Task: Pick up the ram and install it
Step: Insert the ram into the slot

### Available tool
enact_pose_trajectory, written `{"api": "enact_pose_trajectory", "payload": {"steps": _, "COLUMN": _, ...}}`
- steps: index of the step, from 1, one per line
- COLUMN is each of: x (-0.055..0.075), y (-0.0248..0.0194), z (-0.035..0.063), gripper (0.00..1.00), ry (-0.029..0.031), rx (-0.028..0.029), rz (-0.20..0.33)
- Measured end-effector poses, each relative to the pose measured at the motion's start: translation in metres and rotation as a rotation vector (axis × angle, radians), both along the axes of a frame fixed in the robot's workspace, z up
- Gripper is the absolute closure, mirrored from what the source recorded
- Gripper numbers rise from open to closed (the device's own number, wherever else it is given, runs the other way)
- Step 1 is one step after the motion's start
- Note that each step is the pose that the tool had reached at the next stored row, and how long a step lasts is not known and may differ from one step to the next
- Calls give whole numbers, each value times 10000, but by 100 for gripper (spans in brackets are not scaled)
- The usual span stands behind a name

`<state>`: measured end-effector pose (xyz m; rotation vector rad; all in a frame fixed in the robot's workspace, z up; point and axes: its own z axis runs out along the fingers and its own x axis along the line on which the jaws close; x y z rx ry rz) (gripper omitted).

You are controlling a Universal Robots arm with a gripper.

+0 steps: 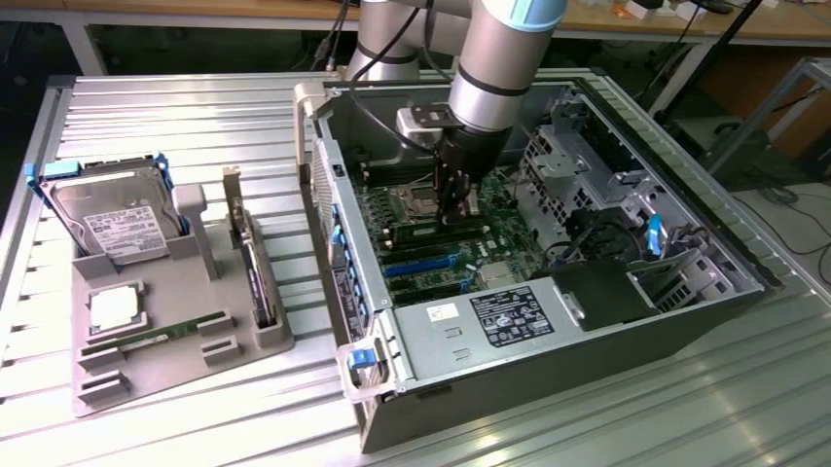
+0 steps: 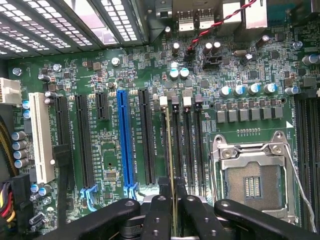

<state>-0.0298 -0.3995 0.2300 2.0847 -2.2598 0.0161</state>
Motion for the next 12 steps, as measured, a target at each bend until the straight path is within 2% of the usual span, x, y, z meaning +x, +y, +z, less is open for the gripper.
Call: {"api": "enact_pose_trajectory", "payload": {"steps": 12, "x": -1, "y": -5, "z": -3, "gripper": 86, "ry": 0, "rx": -5, "rz": 162}}
